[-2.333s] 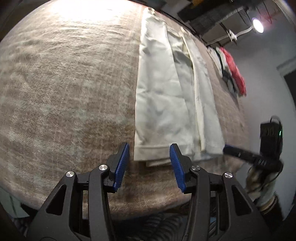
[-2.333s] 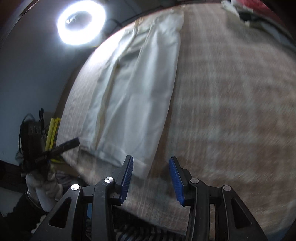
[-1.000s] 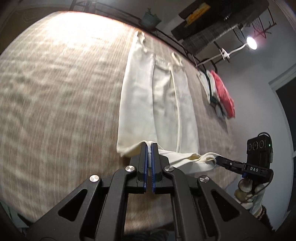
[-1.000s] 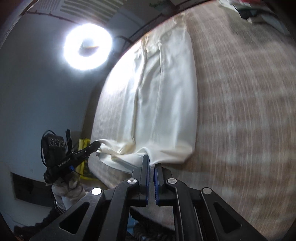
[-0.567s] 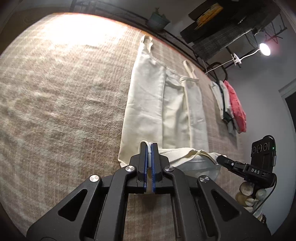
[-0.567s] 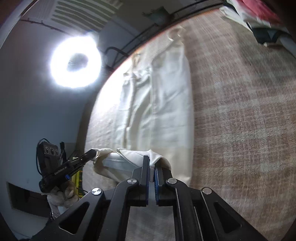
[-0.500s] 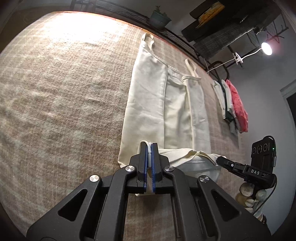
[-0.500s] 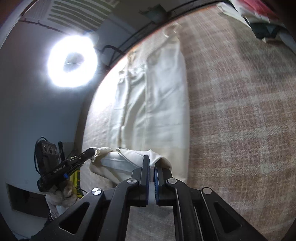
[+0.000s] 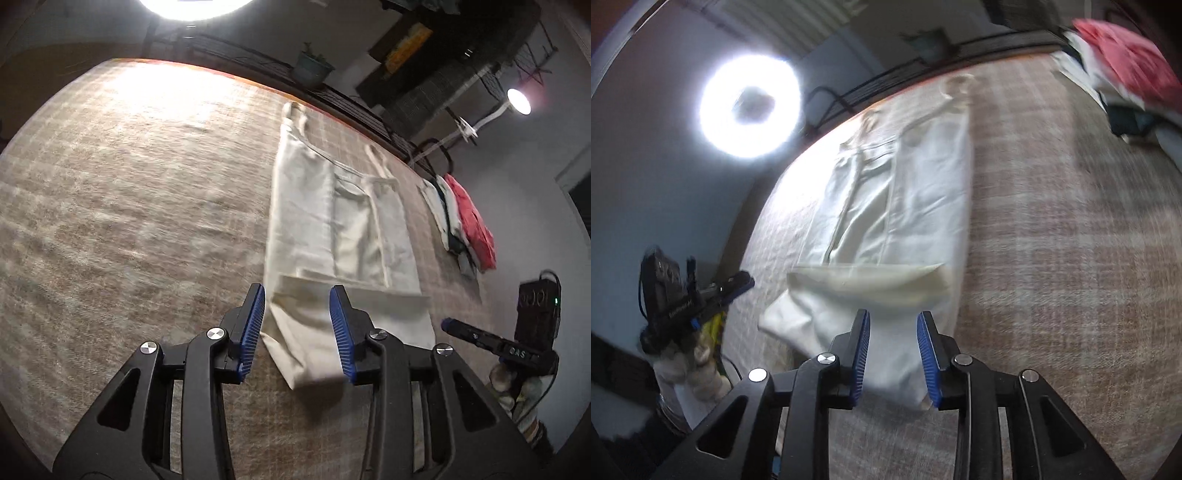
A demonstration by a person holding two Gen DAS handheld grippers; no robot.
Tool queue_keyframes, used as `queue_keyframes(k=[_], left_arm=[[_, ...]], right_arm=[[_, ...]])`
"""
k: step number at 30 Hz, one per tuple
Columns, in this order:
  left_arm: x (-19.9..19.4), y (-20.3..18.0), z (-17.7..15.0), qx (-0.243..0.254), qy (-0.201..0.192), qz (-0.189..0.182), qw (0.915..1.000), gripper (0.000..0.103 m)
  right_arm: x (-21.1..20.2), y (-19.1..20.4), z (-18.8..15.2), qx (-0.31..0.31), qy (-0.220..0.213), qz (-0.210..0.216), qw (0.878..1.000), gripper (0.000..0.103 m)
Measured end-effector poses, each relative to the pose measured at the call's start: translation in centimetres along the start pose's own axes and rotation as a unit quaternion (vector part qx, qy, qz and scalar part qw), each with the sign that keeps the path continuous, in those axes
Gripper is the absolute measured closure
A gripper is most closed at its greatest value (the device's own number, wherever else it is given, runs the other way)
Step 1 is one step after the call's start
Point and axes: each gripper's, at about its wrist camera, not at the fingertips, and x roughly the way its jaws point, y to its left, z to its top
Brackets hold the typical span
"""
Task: Fold small clothes
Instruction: 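Lift the hem and fold it toward the straps with both tools, then open, then grasp the strap end of the camisole with the left tool while the right tool grasps the straps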
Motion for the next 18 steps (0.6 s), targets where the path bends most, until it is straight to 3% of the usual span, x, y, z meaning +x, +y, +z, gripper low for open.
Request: queue_keyframes(k=[6, 10, 13, 18], left_arm=[[2.0, -3.4, -1.7, 0.09, 0.025, 0.015, 0.9955, 0.067], [4.0, -4.1, -3.9, 0.167, 0.056, 0.093, 0.9799, 0.067], [4.6, -3.1, -4.9, 0.172, 0.07, 0.111, 0.9762, 0.067], [3.5, -2.1, -4.4, 0.162, 0.046, 0.139, 0.976, 0.067]], right_arm=[[2.3, 2.0, -1.2, -0.054, 0.034, -0.03, 0.997, 0.075], [3.5, 1.9, -3.0, -0.065, 0.063, -0.071, 0.993, 0.075], [3.0, 2.0, -4.0, -0.071, 0.062, -0.069, 0.993, 0.075], [1.8, 1.1, -3.9, -0.054, 0.048, -0.056, 0.996, 0.077]])
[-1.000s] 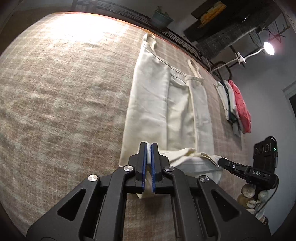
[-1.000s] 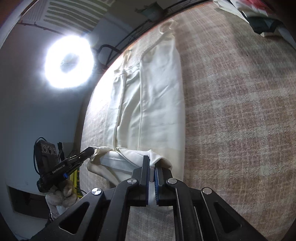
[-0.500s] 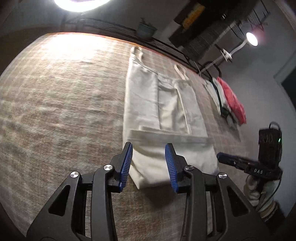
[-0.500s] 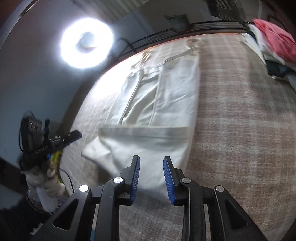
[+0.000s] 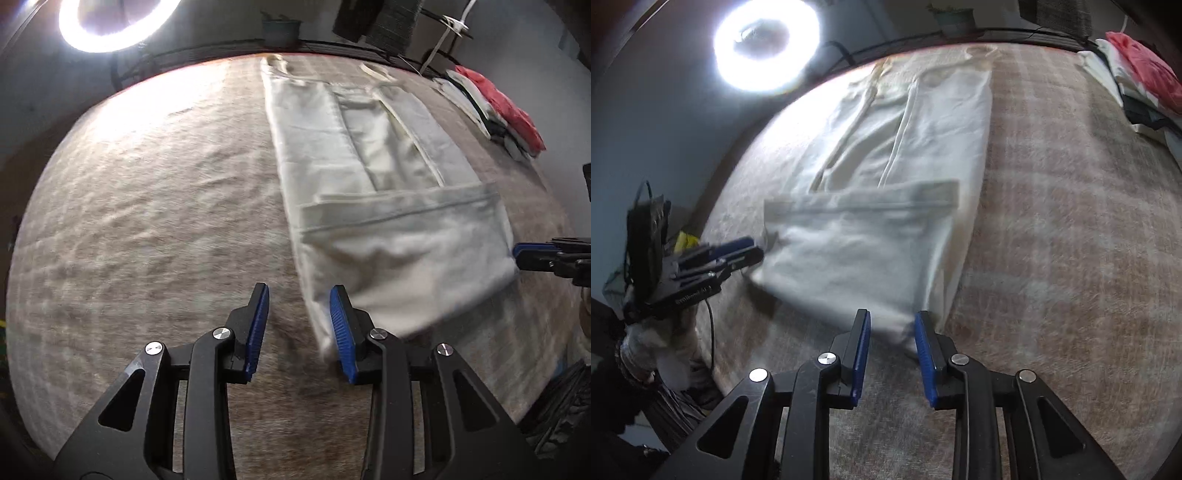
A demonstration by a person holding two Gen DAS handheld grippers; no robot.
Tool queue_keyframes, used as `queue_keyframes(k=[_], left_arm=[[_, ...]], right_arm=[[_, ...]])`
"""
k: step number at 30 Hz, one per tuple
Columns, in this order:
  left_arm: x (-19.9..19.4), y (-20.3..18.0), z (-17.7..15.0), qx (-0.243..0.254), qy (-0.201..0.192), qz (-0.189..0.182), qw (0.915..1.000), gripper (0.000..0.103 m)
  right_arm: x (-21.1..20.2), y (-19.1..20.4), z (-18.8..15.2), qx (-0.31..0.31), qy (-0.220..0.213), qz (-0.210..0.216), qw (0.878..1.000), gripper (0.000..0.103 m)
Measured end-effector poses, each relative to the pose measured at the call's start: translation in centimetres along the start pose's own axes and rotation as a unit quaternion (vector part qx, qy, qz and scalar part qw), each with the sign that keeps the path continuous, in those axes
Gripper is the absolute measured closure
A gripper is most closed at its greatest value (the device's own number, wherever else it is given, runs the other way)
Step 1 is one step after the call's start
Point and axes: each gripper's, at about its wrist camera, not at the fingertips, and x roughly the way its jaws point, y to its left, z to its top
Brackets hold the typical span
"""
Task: Fold small clothes
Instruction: 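Grasp the strap end of the camisole with the left tool while the right tool grasps the straps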
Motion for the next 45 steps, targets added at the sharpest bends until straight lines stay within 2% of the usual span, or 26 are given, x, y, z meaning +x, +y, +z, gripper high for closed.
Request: queue_keyframes(k=[3, 7, 12, 15, 17, 19, 21, 25, 31, 33, 36, 39, 41, 44, 45], left_arm=[[-0.5, 1.4, 1.3, -0.031, -0.018, -0.003, 0.9994, 0.067], [-1.0, 2.8, 3.5, -0.078, -0.038, -0.032, 0.9957, 0.067], [-0.8, 3.3, 7.7, -0.081, -0.056, -0.051, 0.9939, 0.067], [0.3, 3.9, 10.0, -0.081, -0.053, -0.046, 0.9943, 0.067], [1.7, 4.7, 11.6, -0.098, -0.045, -0.06, 0.9923, 0.065], [3.5, 5.7, 13.0, -0.12, -0.034, -0.073, 0.9895, 0.063], [5.0, 6.4, 14.0, -0.13, -0.026, -0.08, 0.9879, 0.062], [7.9, 7.3, 15.9, -0.142, -0.017, -0.096, 0.9851, 0.062], [11.1, 7.2, 17.8, -0.143, -0.021, -0.115, 0.9827, 0.062], [11.5, 7.1, 18.6, -0.14, -0.025, -0.122, 0.9824, 0.062], [12.3, 7.1, 19.6, -0.146, -0.036, -0.13, 0.9801, 0.062], [12.9, 6.8, 20.5, -0.14, -0.048, -0.121, 0.9815, 0.062], [13.3, 6.5, 21.2, -0.128, -0.046, -0.113, 0.9842, 0.062], [13.7, 5.9, 21.8, -0.113, -0.049, -0.1, 0.9874, 0.062], [13.8, 5.7, 22.0, -0.108, -0.05, -0.095, 0.9883, 0.062]], right_arm=[[-1.3, -0.5, 1.2, 0.01, -0.029, 0.004, 1.0, 0.072], [-2.6, -0.4, 3.3, 0.007, -0.067, 0.003, 0.998, 0.066], [-2.3, 0.3, 6.5, -0.027, -0.085, -0.031, 0.995, 0.065], [-1.8, -0.8, 8.7, -0.019, -0.091, -0.04, 0.995, 0.065], [-1.7, -1.9, 9.9, -0.005, -0.092, -0.04, 0.995, 0.064], [-1.2, -3.4, 11.3, 0.018, -0.091, -0.026, 0.995, 0.051], [-0.9, -4.5, 12.3, 0.033, -0.094, -0.014, 0.995, 0.047], [0.7, -6.8, 14.9, 0.059, -0.098, -0.004, 0.993, 0.047], [3.4, -10.8, 17.9, 0.12, -0.108, 0.039, 0.986, 0.049], [4.1, -11.3, 18.8, 0.119, -0.109, 0.044, 0.986, 0.049], [4.9, -11.0, 20.2, 0.096, -0.111, 0.03, 0.989, 0.05], [5.5, -10.9, 21.2, 0.085, -0.115, 0.026, 0.989, 0.051], [6.0, -10.9, 21.8, 0.083, -0.121, 0.024, 0.989, 0.056], [6.4, -11.0, 22.4, 0.079, -0.124, 0.015, 0.989, 0.067], [6.6, -10.9, 22.6, 0.077, -0.123, 0.012, 0.989, 0.074]])
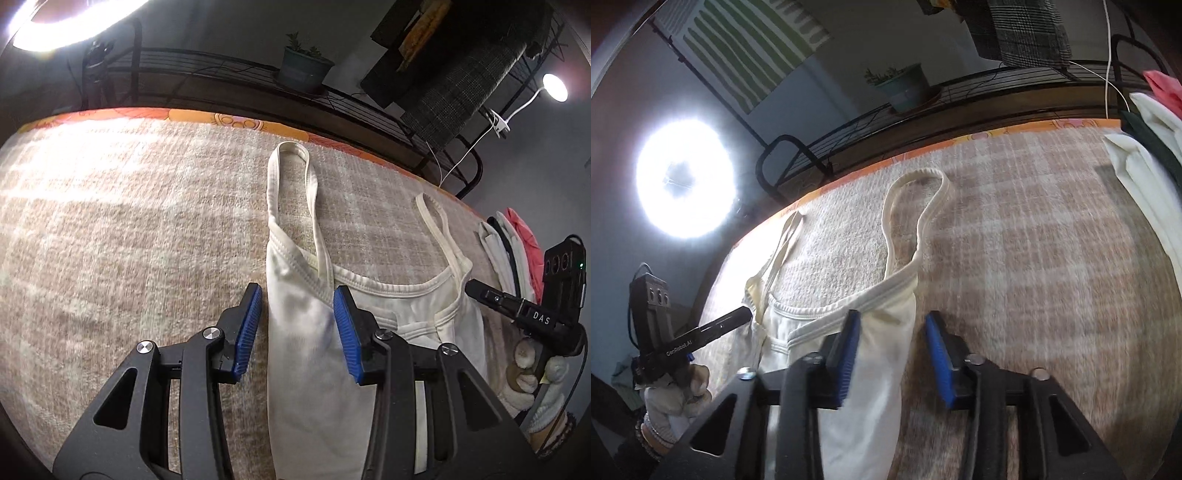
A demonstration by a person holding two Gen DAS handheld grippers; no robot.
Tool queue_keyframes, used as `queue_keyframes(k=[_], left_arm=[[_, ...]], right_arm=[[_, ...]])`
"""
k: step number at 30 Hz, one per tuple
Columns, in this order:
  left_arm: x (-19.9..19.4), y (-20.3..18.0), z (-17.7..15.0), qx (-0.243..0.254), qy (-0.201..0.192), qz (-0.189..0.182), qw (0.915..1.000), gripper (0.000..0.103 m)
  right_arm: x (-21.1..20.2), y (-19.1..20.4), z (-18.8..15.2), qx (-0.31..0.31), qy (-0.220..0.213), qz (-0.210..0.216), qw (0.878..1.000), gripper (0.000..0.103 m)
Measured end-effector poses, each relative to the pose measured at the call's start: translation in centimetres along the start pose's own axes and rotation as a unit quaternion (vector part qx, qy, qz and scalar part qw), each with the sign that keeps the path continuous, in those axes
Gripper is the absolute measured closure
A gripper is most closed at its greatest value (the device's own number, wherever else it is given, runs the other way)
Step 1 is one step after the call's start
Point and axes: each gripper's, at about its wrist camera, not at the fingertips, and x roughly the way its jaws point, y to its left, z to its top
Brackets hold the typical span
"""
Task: Fold small clothes
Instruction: 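Grasp the strap end of the camisole with the left tool while the right tool grasps the straps, then fold the strap end over onto the folded hem with both tools, then open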
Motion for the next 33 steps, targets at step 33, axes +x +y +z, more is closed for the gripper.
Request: queue_keyframes(k=[33], left_arm=[[-11.4, -2.4, -2.1, 0.007, -0.047, -0.048, 0.9977, 0.102]], right_arm=[[-10.4, 5.5, -1.3, -0.038, -0.05, 0.019, 0.998, 0.103]])
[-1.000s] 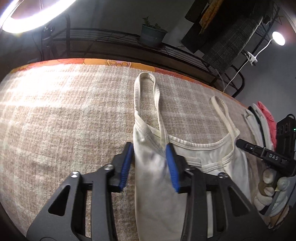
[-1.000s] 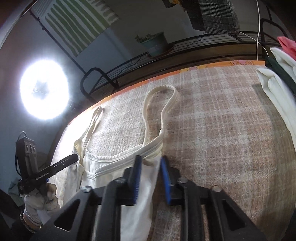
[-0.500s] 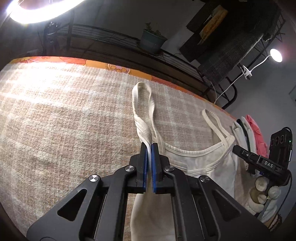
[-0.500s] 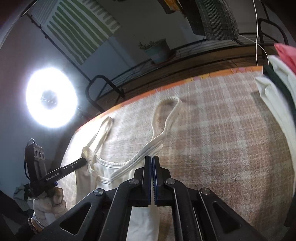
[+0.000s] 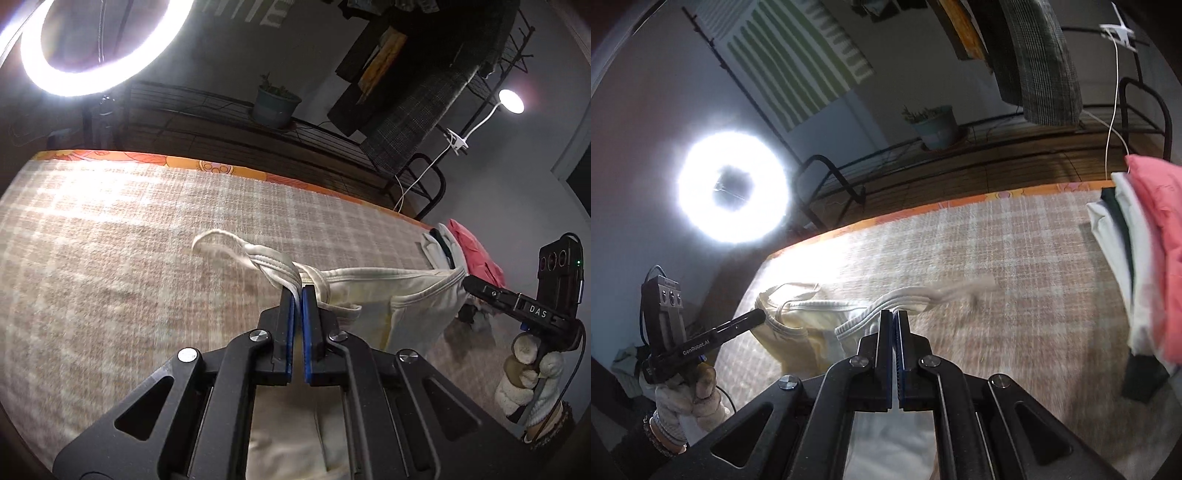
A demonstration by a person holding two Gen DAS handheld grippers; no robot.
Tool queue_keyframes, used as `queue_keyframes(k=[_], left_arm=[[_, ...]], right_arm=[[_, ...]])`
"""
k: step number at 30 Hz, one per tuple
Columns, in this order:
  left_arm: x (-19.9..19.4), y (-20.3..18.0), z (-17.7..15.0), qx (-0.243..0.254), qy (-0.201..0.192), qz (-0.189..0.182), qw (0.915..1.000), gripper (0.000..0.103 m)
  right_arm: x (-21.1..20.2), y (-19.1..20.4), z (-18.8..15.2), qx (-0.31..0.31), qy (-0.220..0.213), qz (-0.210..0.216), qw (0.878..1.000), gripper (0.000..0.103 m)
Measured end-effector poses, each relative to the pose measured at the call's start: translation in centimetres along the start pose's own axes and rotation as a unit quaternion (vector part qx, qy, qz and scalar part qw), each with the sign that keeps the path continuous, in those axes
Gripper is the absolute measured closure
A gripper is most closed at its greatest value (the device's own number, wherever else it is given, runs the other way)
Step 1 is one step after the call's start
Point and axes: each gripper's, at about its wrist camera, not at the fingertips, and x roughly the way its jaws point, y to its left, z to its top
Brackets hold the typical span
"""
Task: Fold small clothes
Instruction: 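Fold the strap end over onto the folded hem with both tools, then open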
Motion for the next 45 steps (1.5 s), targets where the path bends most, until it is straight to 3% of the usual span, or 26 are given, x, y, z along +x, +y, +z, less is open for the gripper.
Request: queue_keyframes(k=[9, 15, 21, 25, 27, 31, 34, 40, 42, 45], left_arm=[[-6.6, -1.8, -6.4, 0.033, 0.005, 0.015, 0.9993, 0.102], [-8.0, -2.2, -11.9, 0.05, 0.034, 0.033, 0.9976, 0.102], [-8.0, -1.7, -17.0, 0.053, 0.078, 0.055, 0.994, 0.101], [-8.3, -0.9, -18.2, 0.062, 0.109, 0.07, 0.9896, 0.101], [-9.3, -0.8, -18.4, 0.064, 0.109, 0.074, 0.9892, 0.101], [-11.4, -2.7, -16.9, 0.09, 0.075, 0.066, 0.9909, 0.101], [-10.7, -4.6, -14.5, 0.112, 0.064, 0.061, 0.9897, 0.101], [-5.3, -5.8, -10.8, 0.111, 0.121, 0.043, 0.9855, 0.101], [-3.8, -5.5, -10.5, 0.122, 0.137, 0.056, 0.9814, 0.101], [-1.7, -4.7, -11.4, 0.123, 0.198, 0.039, 0.9717, 0.102]], right_arm=[[-5.4, 2.5, -5.7, -0.029, 0.007, -0.014, 0.999, 0.103], [-7.6, 4.4, -11.2, -0.066, 0.03, -0.041, 0.997, 0.103], [-7.5, 5.2, -16.3, -0.102, 0.078, -0.079, 0.989, 0.103], [-7.4, 5.3, -18.6, -0.119, 0.13, -0.095, 0.98, 0.099], [-7.9, 5.1, -19.0, -0.118, 0.141, -0.107, 0.977, 0.088], [-9.5, 5.7, -17.6, -0.11, 0.107, -0.08, 0.985, 0.087], [-8.1, 6.9, -15.8, -0.121, 0.11, -0.062, 0.985, 0.082], [-2.1, 7.5, -13.2, -0.126, 0.163, -0.088, 0.974, 0.082], [-1.0, 7.4, -13.2, -0.123, 0.174, -0.093, 0.973, 0.082], [-0.1, 6.6, -13.5, -0.114, 0.196, -0.093, 0.97, 0.082]])
